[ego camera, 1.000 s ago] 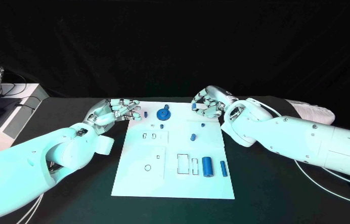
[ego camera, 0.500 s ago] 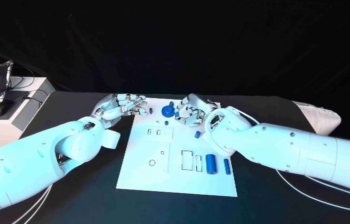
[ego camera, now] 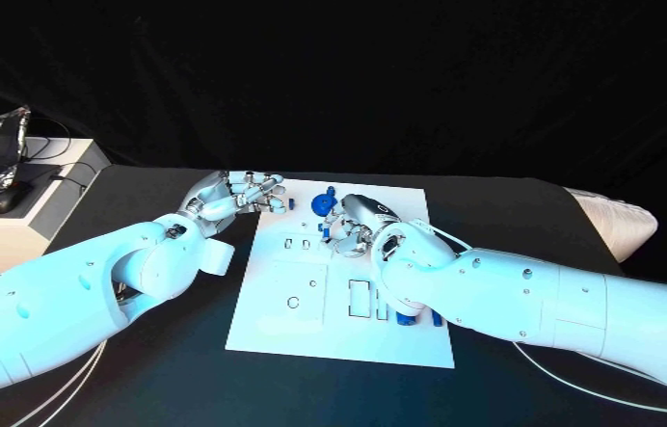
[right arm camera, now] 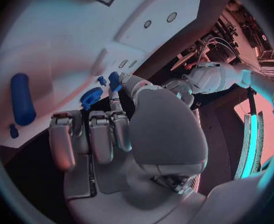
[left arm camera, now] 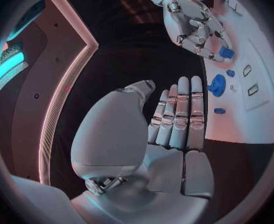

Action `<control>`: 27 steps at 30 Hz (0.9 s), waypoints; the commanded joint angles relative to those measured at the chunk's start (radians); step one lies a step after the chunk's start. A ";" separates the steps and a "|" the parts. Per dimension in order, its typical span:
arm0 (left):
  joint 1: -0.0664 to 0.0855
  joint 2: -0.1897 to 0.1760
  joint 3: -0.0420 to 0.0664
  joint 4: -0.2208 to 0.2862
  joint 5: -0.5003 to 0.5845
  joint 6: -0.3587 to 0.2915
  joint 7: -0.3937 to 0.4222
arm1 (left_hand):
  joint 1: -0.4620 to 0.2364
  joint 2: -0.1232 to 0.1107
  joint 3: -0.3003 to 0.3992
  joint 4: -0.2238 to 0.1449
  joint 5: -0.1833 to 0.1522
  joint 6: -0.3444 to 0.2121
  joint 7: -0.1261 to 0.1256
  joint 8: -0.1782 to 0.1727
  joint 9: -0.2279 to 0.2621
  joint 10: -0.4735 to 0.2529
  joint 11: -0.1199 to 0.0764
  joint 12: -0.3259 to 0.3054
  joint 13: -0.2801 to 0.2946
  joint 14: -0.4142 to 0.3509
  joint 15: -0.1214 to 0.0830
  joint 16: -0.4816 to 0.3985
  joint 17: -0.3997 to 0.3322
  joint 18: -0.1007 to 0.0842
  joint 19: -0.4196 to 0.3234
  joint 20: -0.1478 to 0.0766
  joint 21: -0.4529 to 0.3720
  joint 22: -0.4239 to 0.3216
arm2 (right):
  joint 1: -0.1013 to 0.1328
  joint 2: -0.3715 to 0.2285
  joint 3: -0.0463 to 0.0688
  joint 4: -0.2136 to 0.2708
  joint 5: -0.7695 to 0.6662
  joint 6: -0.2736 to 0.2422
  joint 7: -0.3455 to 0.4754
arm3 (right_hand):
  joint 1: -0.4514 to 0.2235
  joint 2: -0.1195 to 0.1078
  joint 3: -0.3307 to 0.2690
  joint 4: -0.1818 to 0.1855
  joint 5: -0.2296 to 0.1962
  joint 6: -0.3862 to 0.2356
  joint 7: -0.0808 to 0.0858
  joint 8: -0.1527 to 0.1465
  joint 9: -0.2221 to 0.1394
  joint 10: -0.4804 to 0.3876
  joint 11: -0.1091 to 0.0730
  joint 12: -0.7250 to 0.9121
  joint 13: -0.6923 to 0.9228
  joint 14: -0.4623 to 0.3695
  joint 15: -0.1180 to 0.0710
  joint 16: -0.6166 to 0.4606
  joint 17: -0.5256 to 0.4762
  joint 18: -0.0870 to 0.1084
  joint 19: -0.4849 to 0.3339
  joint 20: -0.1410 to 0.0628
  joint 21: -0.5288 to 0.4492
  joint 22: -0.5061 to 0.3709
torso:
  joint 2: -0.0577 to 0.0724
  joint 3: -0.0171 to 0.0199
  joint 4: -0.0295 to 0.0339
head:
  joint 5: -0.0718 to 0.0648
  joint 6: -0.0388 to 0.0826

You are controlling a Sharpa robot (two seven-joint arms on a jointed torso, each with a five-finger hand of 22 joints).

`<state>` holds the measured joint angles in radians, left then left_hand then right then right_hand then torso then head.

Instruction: Assemble the parts on the task board

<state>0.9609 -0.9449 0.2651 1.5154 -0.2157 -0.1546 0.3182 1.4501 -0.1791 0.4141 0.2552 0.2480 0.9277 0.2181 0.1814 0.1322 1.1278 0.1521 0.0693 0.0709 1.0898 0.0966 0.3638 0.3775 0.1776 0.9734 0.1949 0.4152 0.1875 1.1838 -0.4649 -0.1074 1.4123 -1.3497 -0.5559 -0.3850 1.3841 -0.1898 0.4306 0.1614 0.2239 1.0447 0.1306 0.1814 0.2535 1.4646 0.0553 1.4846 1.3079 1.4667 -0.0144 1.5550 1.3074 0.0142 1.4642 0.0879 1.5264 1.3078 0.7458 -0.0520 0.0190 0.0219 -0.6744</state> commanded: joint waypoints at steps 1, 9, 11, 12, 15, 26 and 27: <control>0.000 0.003 0.001 0.001 -0.004 0.006 0.012 | -0.009 -0.004 0.004 0.000 -0.003 0.006 0.003 -0.004 0.000 0.006 0.002 -0.003 0.000 -0.009 -0.001 0.005 0.001 0.003 -0.008 0.002 0.003 0.002 | -0.007 0.009 -0.002 -0.005 -0.063 -0.004 -0.038 | -0.011 -0.004 0.000 0.005 -0.001 0.003 -0.001 0.004 0.001 0.043 -0.008 0.001 0.187 0.090 -0.009 0.001 0.200 -0.001 0.083 -0.006 -0.005 0.223 | 0.000 0.0000 -0.0020 | 0.004 -0.005; 0.000 0.006 0.001 -0.001 -0.004 0.008 0.011 | -0.009 -0.004 0.004 0.000 -0.003 0.006 0.003 -0.004 0.000 0.006 0.002 -0.003 0.000 -0.009 -0.001 0.005 0.001 0.003 -0.008 0.002 0.003 0.002 | -0.016 0.022 -0.004 -0.009 -0.087 0.000 -0.047 | -0.011 -0.004 0.000 0.005 -0.001 0.003 -0.001 0.004 0.001 0.043 -0.008 0.001 0.187 0.090 -0.009 0.001 0.200 -0.001 0.083 -0.006 -0.005 0.223 | -0.001 0.0001 -0.0002 | 0.004 -0.011; 0.000 0.006 0.001 -0.001 -0.004 0.008 0.011 | -0.009 -0.004 0.004 0.000 -0.003 0.006 0.003 -0.004 0.000 0.006 0.002 -0.003 0.000 -0.009 -0.001 0.005 0.001 0.003 -0.008 0.002 0.003 0.002 | -0.017 0.023 -0.004 -0.010 -0.091 0.003 -0.049 | -0.011 -0.004 0.000 0.005 -0.001 0.003 -0.001 0.004 0.001 0.043 -0.008 0.001 0.187 0.090 -0.009 0.001 0.200 -0.001 0.083 -0.006 -0.005 0.223 | -0.001 0.0000 -0.0004 | 0.005 -0.012; 0.000 0.005 0.001 -0.001 -0.004 0.008 0.011 | -0.009 -0.004 0.004 0.000 -0.003 0.006 0.003 -0.004 0.000 0.006 0.002 -0.003 0.000 -0.009 -0.001 0.005 0.001 0.003 -0.008 0.002 0.003 0.002 | -0.017 0.023 -0.004 -0.010 -0.092 0.004 -0.050 | -0.011 -0.004 0.000 0.005 -0.001 0.003 -0.001 0.004 0.001 0.043 -0.008 0.001 0.187 0.090 -0.009 0.001 0.200 -0.001 0.083 -0.006 -0.005 0.223 | -0.001 -0.0002 -0.0004 | 0.005 -0.012; 0.000 0.004 0.001 -0.001 -0.004 0.008 0.010 | -0.009 -0.004 0.004 0.000 -0.003 0.006 0.003 -0.004 0.000 0.006 0.002 -0.003 0.000 -0.009 -0.001 0.005 0.001 0.003 -0.008 0.002 0.003 0.002 | -0.018 0.023 -0.005 -0.012 -0.102 0.005 -0.054 | -0.013 -0.004 0.000 0.005 0.000 0.003 -0.001 0.004 0.001 0.044 -0.008 0.002 0.187 0.090 -0.009 0.001 0.199 -0.001 0.082 -0.006 -0.005 0.223 | -0.001 -0.0007 -0.0016 | 0.004 -0.013; 0.000 0.005 0.001 -0.003 -0.004 0.010 0.010 | -0.009 -0.004 0.004 0.000 -0.003 0.006 0.003 -0.004 0.000 0.006 0.002 -0.003 0.000 -0.009 -0.001 0.005 0.001 0.003 -0.008 0.002 0.003 0.002 | -0.021 0.022 -0.006 -0.012 -0.119 0.011 -0.055 | -0.017 -0.009 -0.002 0.005 0.000 0.000 -0.001 0.004 0.001 0.043 -0.009 0.000 0.186 0.089 -0.009 0.000 0.197 0.000 0.082 -0.007 -0.007 0.222 | -0.001 0.0005 -0.0012 | 0.004 -0.016; 0.000 0.005 0.001 -0.003 -0.004 0.010 0.010 | -0.009 -0.004 0.004 0.000 -0.003 0.006 0.003 -0.004 0.000 0.006 0.002 -0.003 0.000 -0.009 -0.001 0.005 0.001 0.003 -0.008 0.002 0.003 0.002 | -0.021 0.022 -0.006 -0.013 -0.120 0.013 -0.055 | -0.017 -0.009 -0.002 0.005 0.000 0.000 -0.001 0.004 0.001 0.043 -0.009 0.000 0.186 0.089 -0.009 0.000 0.197 0.000 0.082 -0.007 -0.007 0.222 | -0.001 0.0003 -0.0012 | 0.004 -0.017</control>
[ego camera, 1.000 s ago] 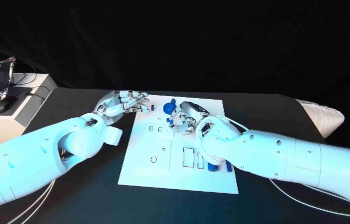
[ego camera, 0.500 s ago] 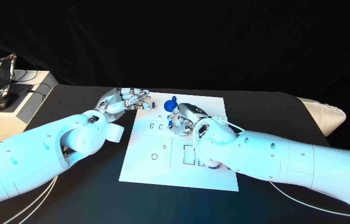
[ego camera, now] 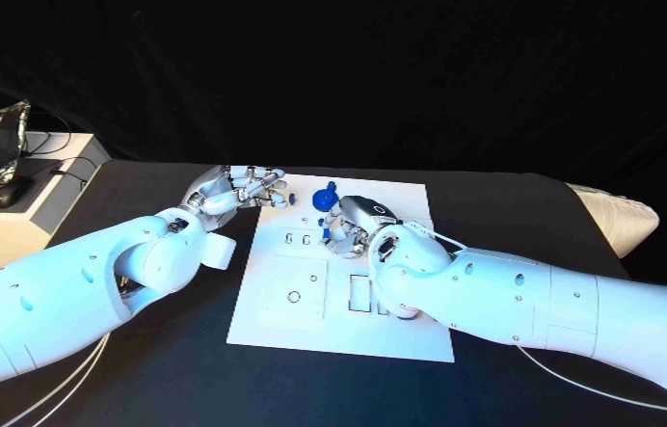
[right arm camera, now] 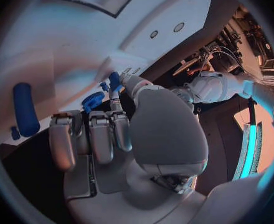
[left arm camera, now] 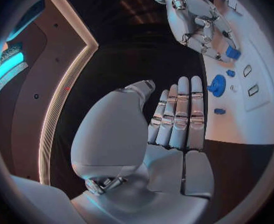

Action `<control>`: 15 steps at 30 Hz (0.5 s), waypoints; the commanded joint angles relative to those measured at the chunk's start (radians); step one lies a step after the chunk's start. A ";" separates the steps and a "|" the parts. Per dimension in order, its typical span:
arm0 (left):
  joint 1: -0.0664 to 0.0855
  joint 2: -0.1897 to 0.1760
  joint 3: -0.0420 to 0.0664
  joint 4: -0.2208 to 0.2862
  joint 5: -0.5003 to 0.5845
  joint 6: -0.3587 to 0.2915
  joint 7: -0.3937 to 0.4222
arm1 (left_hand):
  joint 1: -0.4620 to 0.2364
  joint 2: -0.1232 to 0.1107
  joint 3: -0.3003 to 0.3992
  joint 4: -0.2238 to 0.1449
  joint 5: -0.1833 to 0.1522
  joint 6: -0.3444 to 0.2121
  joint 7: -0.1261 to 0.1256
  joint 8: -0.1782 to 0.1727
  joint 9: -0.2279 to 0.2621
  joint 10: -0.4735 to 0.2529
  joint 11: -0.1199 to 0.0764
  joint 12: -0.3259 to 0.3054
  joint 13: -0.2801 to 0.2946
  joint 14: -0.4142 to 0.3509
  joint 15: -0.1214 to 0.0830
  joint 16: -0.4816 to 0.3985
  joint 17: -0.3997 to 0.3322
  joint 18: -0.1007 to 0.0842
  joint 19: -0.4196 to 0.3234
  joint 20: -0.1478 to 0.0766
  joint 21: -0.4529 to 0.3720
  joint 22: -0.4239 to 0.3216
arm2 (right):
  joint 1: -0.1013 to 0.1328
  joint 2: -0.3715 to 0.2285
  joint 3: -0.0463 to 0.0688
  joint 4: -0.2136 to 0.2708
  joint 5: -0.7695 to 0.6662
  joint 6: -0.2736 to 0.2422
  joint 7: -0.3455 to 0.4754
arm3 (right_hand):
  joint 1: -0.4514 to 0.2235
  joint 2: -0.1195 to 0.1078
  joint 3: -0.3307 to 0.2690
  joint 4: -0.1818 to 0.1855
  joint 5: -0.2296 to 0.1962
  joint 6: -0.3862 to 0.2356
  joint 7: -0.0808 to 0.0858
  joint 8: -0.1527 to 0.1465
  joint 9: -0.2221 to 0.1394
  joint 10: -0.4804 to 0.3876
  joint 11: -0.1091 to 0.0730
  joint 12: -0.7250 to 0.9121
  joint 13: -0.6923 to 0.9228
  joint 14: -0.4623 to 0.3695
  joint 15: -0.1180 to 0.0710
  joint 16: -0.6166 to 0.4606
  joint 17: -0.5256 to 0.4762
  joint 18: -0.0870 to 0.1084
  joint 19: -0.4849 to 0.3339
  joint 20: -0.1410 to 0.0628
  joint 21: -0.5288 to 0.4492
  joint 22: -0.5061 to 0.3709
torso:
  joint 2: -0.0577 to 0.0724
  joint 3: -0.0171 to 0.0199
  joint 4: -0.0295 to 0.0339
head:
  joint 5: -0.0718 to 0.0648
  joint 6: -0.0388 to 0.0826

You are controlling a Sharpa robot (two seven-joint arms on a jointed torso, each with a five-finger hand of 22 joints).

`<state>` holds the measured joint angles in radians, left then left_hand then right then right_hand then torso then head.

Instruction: Assemble the parts on the task board

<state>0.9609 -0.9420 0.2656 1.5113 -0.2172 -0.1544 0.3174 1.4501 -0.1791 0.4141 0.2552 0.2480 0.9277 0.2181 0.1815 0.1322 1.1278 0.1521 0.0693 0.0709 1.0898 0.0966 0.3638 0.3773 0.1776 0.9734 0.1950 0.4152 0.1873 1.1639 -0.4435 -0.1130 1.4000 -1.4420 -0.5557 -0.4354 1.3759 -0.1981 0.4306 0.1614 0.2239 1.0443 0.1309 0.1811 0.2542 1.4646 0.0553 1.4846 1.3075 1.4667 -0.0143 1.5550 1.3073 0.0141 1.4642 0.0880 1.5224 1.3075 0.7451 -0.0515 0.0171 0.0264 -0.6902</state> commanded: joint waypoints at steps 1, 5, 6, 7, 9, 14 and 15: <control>0.000 0.002 0.000 0.001 -0.003 0.010 0.011 | -0.009 -0.004 0.004 0.000 -0.003 0.006 0.003 -0.004 0.000 0.006 0.002 -0.003 0.000 -0.009 -0.001 0.005 0.001 0.003 -0.008 0.002 0.003 0.002 | -0.001 0.000 0.000 -0.001 -0.028 0.013 -0.004 | -0.009 0.000 -0.002 0.005 0.000 0.001 -0.002 0.004 0.000 0.043 -0.009 0.000 0.186 0.089 -0.009 0.000 0.197 0.000 0.082 -0.007 -0.003 0.222 | -0.001 -0.0002 0.0008 | 0.000 -0.001; 0.000 0.001 0.000 0.001 -0.003 0.010 0.011 | -0.009 -0.004 0.004 0.000 -0.003 0.006 0.003 -0.004 0.000 0.006 0.002 -0.003 0.000 -0.009 -0.001 0.005 0.001 0.003 -0.008 0.002 0.003 0.002 | -0.003 0.003 -0.001 -0.005 -0.028 0.017 -0.001 | -0.011 -0.005 -0.003 0.005 0.000 -0.002 -0.001 0.004 0.000 0.042 -0.008 -0.001 0.186 0.090 -0.009 0.001 0.198 0.000 0.081 -0.007 -0.004 0.221 | 0.000 0.0008 0.0004 | 0.000 -0.003; 0.000 0.001 0.000 0.001 -0.003 0.011 0.010 | -0.009 -0.004 0.004 0.000 -0.003 0.006 0.003 -0.004 0.000 0.006 0.002 -0.003 0.000 -0.009 -0.001 0.005 0.001 0.003 -0.008 0.002 0.003 0.002 | -0.003 0.003 -0.001 -0.006 -0.028 0.018 -0.001 | -0.011 -0.005 -0.003 0.005 0.000 -0.002 -0.001 0.004 0.000 0.042 -0.008 -0.001 0.186 0.090 -0.009 0.001 0.198 0.000 0.081 -0.007 -0.004 0.221 | 0.000 0.0011 0.0007 | 0.001 -0.004; 0.000 0.001 0.000 0.001 -0.003 0.011 0.010 | -0.009 -0.004 0.004 0.000 -0.003 0.006 0.003 -0.004 0.000 0.006 0.002 -0.003 0.000 -0.009 -0.001 0.005 0.001 0.003 -0.008 0.002 0.003 0.002 | -0.004 0.004 -0.001 -0.006 -0.028 0.018 0.000 | -0.012 -0.007 -0.004 0.005 -0.001 -0.004 -0.001 0.003 0.000 0.041 -0.008 -0.002 0.185 0.089 -0.009 0.000 0.197 0.000 0.081 -0.007 -0.005 0.221 | 0.000 0.0011 0.0010 | 0.001 -0.004; 0.000 0.001 0.000 0.001 -0.003 0.011 0.010 | -0.009 -0.004 0.004 0.000 -0.003 0.006 0.003 -0.004 0.000 0.006 0.002 -0.003 0.000 -0.009 -0.001 0.005 0.001 0.003 -0.008 0.002 0.003 0.002 | -0.004 0.004 -0.001 -0.007 -0.028 0.016 0.002 | -0.016 -0.010 -0.005 0.006 -0.001 -0.008 0.001 0.002 -0.001 0.039 -0.007 -0.004 0.183 0.089 -0.009 0.000 0.196 0.000 0.080 -0.007 -0.006 0.219 | 0.000 0.0007 0.0009 | 0.001 -0.005; 0.000 0.001 0.000 0.000 -0.003 0.011 0.010 | -0.009 -0.004 0.004 0.000 -0.003 0.006 0.003 -0.004 0.000 0.006 0.002 -0.003 0.000 -0.009 -0.001 0.005 0.001 0.003 -0.008 0.002 0.003 0.002 | -0.005 0.003 -0.001 -0.008 -0.029 0.016 0.007 | -0.023 -0.018 -0.007 0.008 -0.003 -0.023 0.005 -0.003 -0.004 0.036 -0.004 -0.007 0.180 0.089 -0.006 0.000 0.196 0.001 0.080 -0.006 -0.007 0.219 | 0.000 0.0001 0.0006 | 0.001 -0.005; 0.000 0.001 0.000 0.000 -0.003 0.011 0.010 | -0.009 -0.004 0.004 0.000 -0.003 0.006 0.003 -0.004 0.000 0.006 0.002 -0.003 0.000 -0.009 -0.001 0.005 0.001 0.003 -0.008 0.002 0.003 0.002 | -0.005 0.003 -0.001 -0.009 -0.029 0.017 0.008 | -0.025 -0.021 -0.009 0.008 -0.004 -0.029 0.007 -0.006 -0.006 0.034 -0.002 -0.010 0.177 0.089 -0.005 0.000 0.195 0.001 0.080 -0.005 -0.008 0.218 | 0.000 0.0004 0.0005 | 0.001 -0.006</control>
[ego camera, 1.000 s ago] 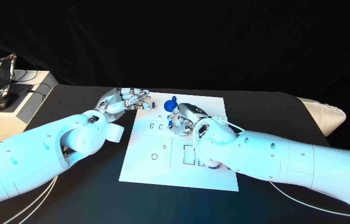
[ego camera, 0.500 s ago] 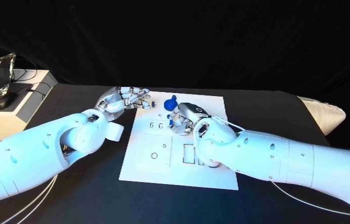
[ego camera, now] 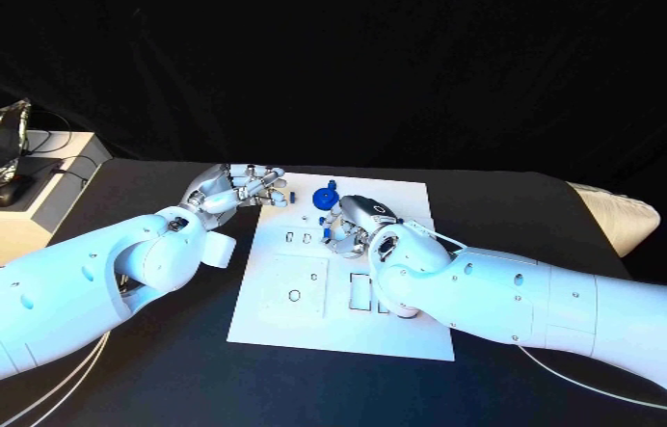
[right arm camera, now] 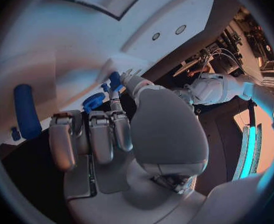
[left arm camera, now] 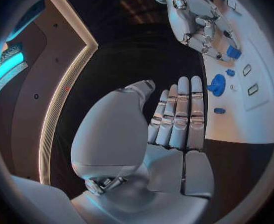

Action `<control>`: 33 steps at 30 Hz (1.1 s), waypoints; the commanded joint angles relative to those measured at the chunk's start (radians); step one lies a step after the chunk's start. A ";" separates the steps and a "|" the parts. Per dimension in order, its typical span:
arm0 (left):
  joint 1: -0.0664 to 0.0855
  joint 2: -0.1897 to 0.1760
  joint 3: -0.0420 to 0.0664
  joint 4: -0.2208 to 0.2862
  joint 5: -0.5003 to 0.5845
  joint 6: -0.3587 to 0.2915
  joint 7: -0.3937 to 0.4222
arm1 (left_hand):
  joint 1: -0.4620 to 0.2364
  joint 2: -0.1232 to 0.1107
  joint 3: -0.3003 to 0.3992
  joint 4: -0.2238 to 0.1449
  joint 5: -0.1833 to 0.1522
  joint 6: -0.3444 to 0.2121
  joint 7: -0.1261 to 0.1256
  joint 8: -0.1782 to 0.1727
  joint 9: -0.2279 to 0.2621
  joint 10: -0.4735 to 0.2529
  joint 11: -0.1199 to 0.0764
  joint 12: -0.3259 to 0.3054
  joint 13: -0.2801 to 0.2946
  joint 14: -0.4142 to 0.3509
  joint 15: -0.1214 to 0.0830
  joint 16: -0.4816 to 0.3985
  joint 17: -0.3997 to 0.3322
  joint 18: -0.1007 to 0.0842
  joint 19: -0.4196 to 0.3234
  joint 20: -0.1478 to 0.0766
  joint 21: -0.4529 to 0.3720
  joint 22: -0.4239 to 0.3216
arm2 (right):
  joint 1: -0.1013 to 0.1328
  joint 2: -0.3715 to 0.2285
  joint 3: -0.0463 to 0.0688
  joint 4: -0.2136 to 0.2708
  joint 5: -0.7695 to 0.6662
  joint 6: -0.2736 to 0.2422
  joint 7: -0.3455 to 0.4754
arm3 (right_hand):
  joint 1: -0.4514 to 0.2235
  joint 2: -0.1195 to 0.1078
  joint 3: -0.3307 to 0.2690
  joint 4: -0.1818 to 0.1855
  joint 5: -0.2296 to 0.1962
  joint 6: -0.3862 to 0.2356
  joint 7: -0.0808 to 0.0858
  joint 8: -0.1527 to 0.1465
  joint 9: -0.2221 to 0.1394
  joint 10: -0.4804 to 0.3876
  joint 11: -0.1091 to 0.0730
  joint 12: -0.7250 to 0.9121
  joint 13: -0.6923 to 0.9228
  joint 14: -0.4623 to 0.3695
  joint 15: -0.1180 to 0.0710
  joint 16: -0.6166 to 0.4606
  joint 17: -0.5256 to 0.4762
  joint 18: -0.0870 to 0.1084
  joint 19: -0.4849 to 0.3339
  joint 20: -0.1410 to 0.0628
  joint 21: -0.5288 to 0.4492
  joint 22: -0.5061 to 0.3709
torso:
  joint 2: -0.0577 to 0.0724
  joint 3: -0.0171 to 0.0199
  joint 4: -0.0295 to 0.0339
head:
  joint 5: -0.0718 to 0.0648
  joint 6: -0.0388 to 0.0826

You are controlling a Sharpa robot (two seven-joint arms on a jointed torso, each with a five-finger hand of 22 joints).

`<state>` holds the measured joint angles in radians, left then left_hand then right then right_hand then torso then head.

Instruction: Assemble the parts on the task board

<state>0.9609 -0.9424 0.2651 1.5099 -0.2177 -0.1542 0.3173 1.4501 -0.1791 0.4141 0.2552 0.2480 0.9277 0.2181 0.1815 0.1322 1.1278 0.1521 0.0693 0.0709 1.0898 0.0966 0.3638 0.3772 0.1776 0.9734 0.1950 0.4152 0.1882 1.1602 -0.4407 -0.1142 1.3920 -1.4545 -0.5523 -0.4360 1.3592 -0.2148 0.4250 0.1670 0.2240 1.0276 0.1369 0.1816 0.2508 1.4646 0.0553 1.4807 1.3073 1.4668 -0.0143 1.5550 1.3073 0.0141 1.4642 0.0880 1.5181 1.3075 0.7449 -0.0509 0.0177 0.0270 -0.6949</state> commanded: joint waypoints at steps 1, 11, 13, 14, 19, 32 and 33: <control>0.000 0.001 0.001 0.001 -0.002 0.011 0.010 | -0.009 -0.004 0.004 0.000 -0.003 0.006 0.003 -0.004 0.000 0.006 0.002 -0.003 0.000 -0.009 -0.001 0.005 0.001 0.003 -0.008 0.002 0.003 0.001 | -0.001 0.000 0.000 -0.002 -0.016 0.015 0.009 | -0.010 -0.005 -0.003 0.003 -0.005 -0.014 0.002 -0.007 -0.003 0.033 -0.001 -0.008 0.176 0.089 -0.004 0.000 0.196 0.001 0.080 -0.005 -0.004 0.218 | 0.000 -0.0002 -0.0002 | 0.001 -0.002; 0.000 0.001 0.001 0.000 -0.002 0.011 0.009 | -0.013 -0.006 0.006 0.000 -0.003 0.007 0.002 -0.004 0.000 0.007 0.002 -0.004 0.000 -0.011 -0.001 0.007 0.006 0.003 -0.010 0.002 0.006 0.002 | -0.001 0.000 -0.001 -0.009 -0.013 0.021 0.018 | -0.015 -0.016 -0.009 0.005 -0.014 -0.053 0.014 -0.023 -0.012 0.019 0.010 -0.024 0.162 0.089 0.005 0.000 0.197 0.002 0.077 0.003 -0.010 0.214 | 0.000 0.0003 -0.0008 | 0.000 -0.003; 0.000 0.001 0.001 0.000 -0.002 0.011 0.009 | -0.013 -0.006 0.006 0.000 -0.003 0.007 0.002 -0.004 0.000 0.007 0.002 -0.004 0.000 -0.011 -0.001 0.007 0.006 0.003 -0.010 0.002 0.006 0.002 | -0.001 0.000 -0.001 -0.009 -0.012 0.022 0.020 | -0.015 -0.017 -0.010 0.005 -0.015 -0.056 0.015 -0.025 -0.013 0.018 0.011 -0.026 0.161 0.089 0.006 -0.001 0.196 0.002 0.077 0.004 -0.010 0.214 | 0.000 0.0002 -0.0006 | 0.000 -0.002; 0.000 0.001 0.001 0.000 -0.002 0.011 0.009 | -0.013 -0.006 0.006 0.000 -0.003 0.007 0.002 -0.004 0.000 0.007 0.002 -0.004 0.000 -0.011 -0.001 0.007 0.006 0.003 -0.010 0.002 0.006 0.002 | -0.001 0.000 -0.001 -0.009 -0.012 0.023 0.021 | -0.015 -0.017 -0.010 0.005 -0.015 -0.056 0.015 -0.025 -0.013 0.018 0.011 -0.026 0.161 0.089 0.006 -0.001 0.196 0.002 0.077 0.004 -0.010 0.214 | 0.000 0.0002 -0.0006 | 0.000 -0.002; 0.000 0.001 0.001 -0.001 -0.002 0.010 0.008 | -0.013 -0.006 0.006 0.000 -0.003 0.007 0.002 -0.004 0.000 0.007 0.002 -0.004 0.000 -0.011 -0.001 0.007 0.006 0.003 -0.010 0.002 0.006 0.002 | -0.001 0.000 -0.001 -0.010 -0.009 0.029 0.025 | -0.016 -0.018 -0.012 0.006 -0.016 -0.062 0.017 -0.028 -0.014 0.014 0.012 -0.030 0.157 0.089 0.007 -0.001 0.195 0.003 0.076 0.005 -0.013 0.212 | 0.000 -0.0002 -0.0002 | -0.001 -0.004; 0.000 0.002 0.001 -0.002 -0.002 0.010 0.007 | -0.014 -0.007 0.007 -0.001 -0.003 0.006 0.003 -0.005 0.000 0.007 0.002 -0.005 0.000 -0.012 -0.001 0.007 0.008 0.003 -0.011 0.002 0.007 0.003 | -0.001 -0.003 -0.001 -0.006 -0.006 0.015 0.034 | -0.021 -0.022 -0.021 0.011 -0.037 -0.064 0.018 -0.027 -0.015 0.014 0.014 -0.030 0.157 0.089 0.010 -0.001 0.194 0.003 0.075 0.008 -0.013 0.212 | 0.000 -0.0004 -0.0004 | -0.002 -0.003; 0.000 0.002 0.001 -0.002 -0.002 0.010 0.006 | -0.014 -0.007 0.007 -0.001 -0.003 0.006 0.003 -0.005 0.000 0.007 0.002 -0.005 0.000 -0.012 -0.001 0.007 0.008 0.003 -0.011 0.002 0.007 0.003 | -0.001 -0.004 -0.001 -0.004 -0.006 0.011 0.035 | -0.022 -0.023 -0.026 0.012 -0.048 -0.065 0.018 -0.027 -0.016 0.013 0.015 -0.031 0.156 0.089 0.010 -0.001 0.194 0.003 0.075 0.009 -0.014 0.212 | 0.000 -0.0003 0.0000 | -0.002 -0.004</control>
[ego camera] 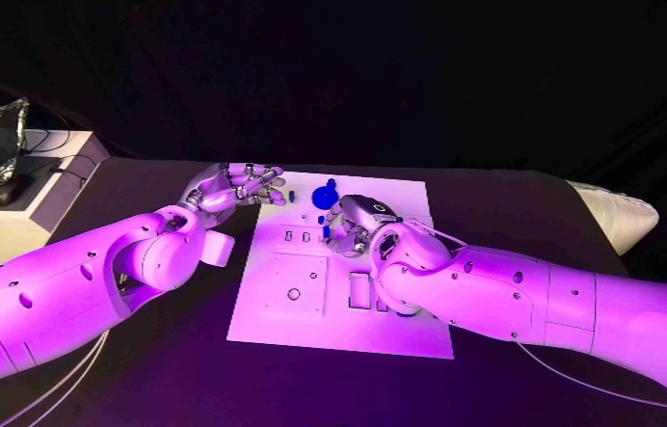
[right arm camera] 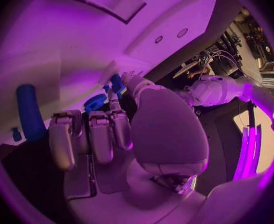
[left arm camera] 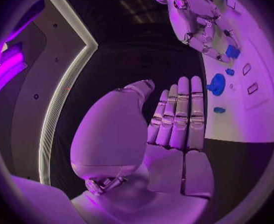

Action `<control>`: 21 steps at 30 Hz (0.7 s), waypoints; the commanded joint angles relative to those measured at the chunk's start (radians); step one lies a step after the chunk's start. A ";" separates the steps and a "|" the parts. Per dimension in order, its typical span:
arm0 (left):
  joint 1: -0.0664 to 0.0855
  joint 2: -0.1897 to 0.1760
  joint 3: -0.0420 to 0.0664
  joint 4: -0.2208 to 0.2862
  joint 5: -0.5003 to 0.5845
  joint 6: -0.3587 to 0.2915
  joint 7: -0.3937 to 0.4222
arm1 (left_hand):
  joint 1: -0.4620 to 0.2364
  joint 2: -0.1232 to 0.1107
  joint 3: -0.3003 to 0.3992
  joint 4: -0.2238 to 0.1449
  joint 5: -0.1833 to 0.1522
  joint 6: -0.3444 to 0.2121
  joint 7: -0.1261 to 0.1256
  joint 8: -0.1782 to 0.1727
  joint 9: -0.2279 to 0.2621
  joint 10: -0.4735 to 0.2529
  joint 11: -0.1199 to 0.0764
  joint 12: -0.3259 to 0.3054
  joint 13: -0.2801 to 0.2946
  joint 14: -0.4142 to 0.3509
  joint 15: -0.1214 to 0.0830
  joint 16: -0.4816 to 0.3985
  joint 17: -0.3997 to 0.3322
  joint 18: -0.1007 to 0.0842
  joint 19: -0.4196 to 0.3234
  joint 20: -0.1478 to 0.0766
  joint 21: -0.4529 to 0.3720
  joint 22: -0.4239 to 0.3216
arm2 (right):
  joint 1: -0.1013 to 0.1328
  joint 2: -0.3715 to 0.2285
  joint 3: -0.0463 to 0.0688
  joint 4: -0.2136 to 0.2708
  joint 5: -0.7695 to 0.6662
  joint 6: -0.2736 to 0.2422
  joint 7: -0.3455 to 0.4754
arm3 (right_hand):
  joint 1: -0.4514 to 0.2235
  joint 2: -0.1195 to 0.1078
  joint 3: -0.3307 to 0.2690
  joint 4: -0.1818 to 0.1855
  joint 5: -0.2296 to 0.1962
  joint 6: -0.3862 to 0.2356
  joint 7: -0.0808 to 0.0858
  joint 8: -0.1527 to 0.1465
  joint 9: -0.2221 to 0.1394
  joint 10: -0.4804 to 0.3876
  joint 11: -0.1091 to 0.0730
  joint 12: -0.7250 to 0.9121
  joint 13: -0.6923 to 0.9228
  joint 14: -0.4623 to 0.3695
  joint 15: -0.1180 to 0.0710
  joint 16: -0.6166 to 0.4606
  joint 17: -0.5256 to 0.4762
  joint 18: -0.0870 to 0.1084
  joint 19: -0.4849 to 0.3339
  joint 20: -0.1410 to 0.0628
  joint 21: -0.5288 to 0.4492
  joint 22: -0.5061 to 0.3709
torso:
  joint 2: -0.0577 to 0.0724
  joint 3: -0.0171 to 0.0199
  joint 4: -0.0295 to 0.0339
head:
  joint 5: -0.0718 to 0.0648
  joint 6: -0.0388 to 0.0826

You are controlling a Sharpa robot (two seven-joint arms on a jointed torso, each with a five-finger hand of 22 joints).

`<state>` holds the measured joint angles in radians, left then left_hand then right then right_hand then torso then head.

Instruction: Assemble the parts on the task board

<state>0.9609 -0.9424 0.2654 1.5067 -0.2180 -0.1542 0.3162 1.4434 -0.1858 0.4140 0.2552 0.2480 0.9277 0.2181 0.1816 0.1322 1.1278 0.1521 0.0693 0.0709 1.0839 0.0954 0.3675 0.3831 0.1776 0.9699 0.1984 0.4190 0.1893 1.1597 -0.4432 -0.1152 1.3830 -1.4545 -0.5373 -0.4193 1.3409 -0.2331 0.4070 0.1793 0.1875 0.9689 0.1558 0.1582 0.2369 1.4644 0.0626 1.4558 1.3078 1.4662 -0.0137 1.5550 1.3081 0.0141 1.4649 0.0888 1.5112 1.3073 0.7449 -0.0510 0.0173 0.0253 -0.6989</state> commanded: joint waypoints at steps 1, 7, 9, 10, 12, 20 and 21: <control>0.000 0.002 0.001 0.001 -0.002 0.010 0.008 | -0.008 0.000 0.008 -0.001 -0.003 0.006 0.003 -0.005 0.000 0.007 0.002 -0.005 0.000 -0.006 0.001 0.004 0.002 0.003 -0.007 -0.001 0.003 0.002 | -0.001 -0.003 0.000 0.007 -0.006 -0.010 0.020 | -0.005 -0.006 -0.013 0.002 -0.021 -0.008 -0.001 -0.004 -0.002 0.013 0.008 -0.006 0.156 0.089 0.010 -0.001 0.193 0.003 0.074 0.009 -0.008 0.211 | 0.000 -0.0001 0.0008 | 0.000 0.000; 0.000 0.002 0.001 -0.001 -0.012 0.003 0.003 | -0.008 -0.001 0.008 -0.001 -0.004 0.005 0.004 -0.006 0.000 0.005 0.003 -0.005 0.000 -0.006 0.001 0.004 0.003 0.003 -0.008 -0.001 0.004 0.002 | -0.002 -0.021 0.000 0.034 -0.005 -0.068 0.037 | -0.007 -0.008 -0.090 0.032 -0.080 -0.031 0.004 -0.013 -0.009 0.005 0.012 -0.014 0.148 0.090 0.014 -0.001 0.197 0.004 0.073 0.014 -0.012 0.210 | 0.000 0.0004 0.0007 | 0.002 0.003; 0.000 0.004 0.001 -0.003 -0.020 -0.001 -0.002 | -0.010 -0.004 0.007 -0.001 -0.004 0.003 0.004 -0.007 -0.001 0.003 0.004 -0.006 -0.001 -0.006 0.001 0.005 0.004 0.003 -0.008 -0.001 0.005 0.002 | -0.002 -0.033 0.000 0.048 0.001 -0.089 0.046 | 0.017 0.003 -0.157 0.057 -0.077 -0.054 0.011 -0.028 -0.017 0.004 0.018 -0.014 0.147 0.090 0.019 -0.001 0.197 0.004 0.073 0.017 -0.013 0.210 | -0.001 0.0005 0.0009 | 0.003 0.004; 0.000 0.004 0.001 -0.003 -0.024 -0.003 -0.005 | -0.012 -0.005 0.006 -0.001 -0.004 0.002 0.005 -0.008 -0.001 0.003 0.004 -0.006 -0.001 -0.006 0.001 0.005 0.004 0.003 -0.008 -0.001 0.005 0.002 | -0.002 -0.038 0.001 0.055 0.005 -0.098 0.051 | 0.041 0.009 -0.202 0.078 -0.077 -0.060 0.014 -0.035 -0.020 0.002 0.024 -0.015 0.146 0.090 0.022 0.000 0.198 0.004 0.073 0.021 -0.012 0.211 | -0.002 0.0004 0.0010 | 0.004 0.005; 0.000 0.005 0.001 -0.003 -0.035 -0.010 -0.011 | -0.016 -0.007 0.006 0.000 -0.004 -0.003 0.006 -0.011 -0.002 0.011 0.003 -0.002 0.001 -0.004 0.001 0.008 0.008 0.003 -0.008 -0.001 0.007 0.003 | -0.001 -0.051 0.002 0.070 0.013 -0.113 0.060 | 0.058 0.012 -0.238 0.104 -0.075 -0.069 0.018 -0.045 -0.024 0.003 0.025 -0.014 0.146 0.090 0.025 0.000 0.198 0.004 0.073 0.023 -0.013 0.211 | -0.003 0.0006 0.0007 | 0.006 0.005; 0.000 0.013 0.001 -0.006 -0.111 -0.068 -0.102 | -0.058 -0.032 -0.021 0.007 -0.008 -0.007 -0.012 0.000 0.004 0.095 -0.026 0.071 0.043 0.088 -0.032 0.140 0.097 0.006 0.050 -0.026 0.076 0.036 | 0.017 -0.145 0.018 0.157 0.143 -0.178 0.150 | 0.072 0.029 -0.350 0.114 -0.019 -0.080 0.025 -0.062 -0.031 0.002 0.031 -0.013 0.145 0.090 0.031 0.000 0.198 0.004 0.074 0.029 -0.012 0.212 | -0.013 0.0044 -0.0063 | 0.012 0.013; 0.000 0.015 0.000 -0.006 -0.128 -0.074 -0.120 | -0.083 -0.032 -0.037 0.022 -0.007 -0.004 -0.020 0.015 0.010 0.103 -0.032 0.095 0.058 0.105 -0.041 0.190 0.129 0.005 0.069 -0.035 0.101 0.049 | 0.023 -0.160 0.020 0.167 0.177 -0.180 0.170 | 0.076 0.038 -0.350 0.114 -0.009 -0.075 0.024 -0.061 -0.030 0.002 0.030 -0.012 0.145 0.090 0.031 0.000 0.198 0.004 0.073 0.029 -0.014 0.211 | -0.016 0.0057 -0.0071 | 0.015 0.013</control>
<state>0.9608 -0.9308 0.2652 1.4997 -0.2800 -0.1883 0.2649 1.3703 -0.2159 0.3838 0.2742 0.2444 0.9227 0.2041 0.1929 0.1404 1.2230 0.1215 0.1577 0.1257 1.1767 0.0575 0.5439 0.5047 0.1776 1.0297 0.1647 0.5134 0.2355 1.1782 -0.5948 -0.0967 1.5405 -1.3791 -0.6622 -0.3345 1.4179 -0.2012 0.0635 0.2938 0.1743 0.8931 0.1820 0.1001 0.2075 1.4663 0.0895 1.4458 1.3075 1.4632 0.0112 1.5550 1.3079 0.0141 1.4660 0.1079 1.5028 1.3081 0.7368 -0.0481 0.0134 0.0364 -0.6881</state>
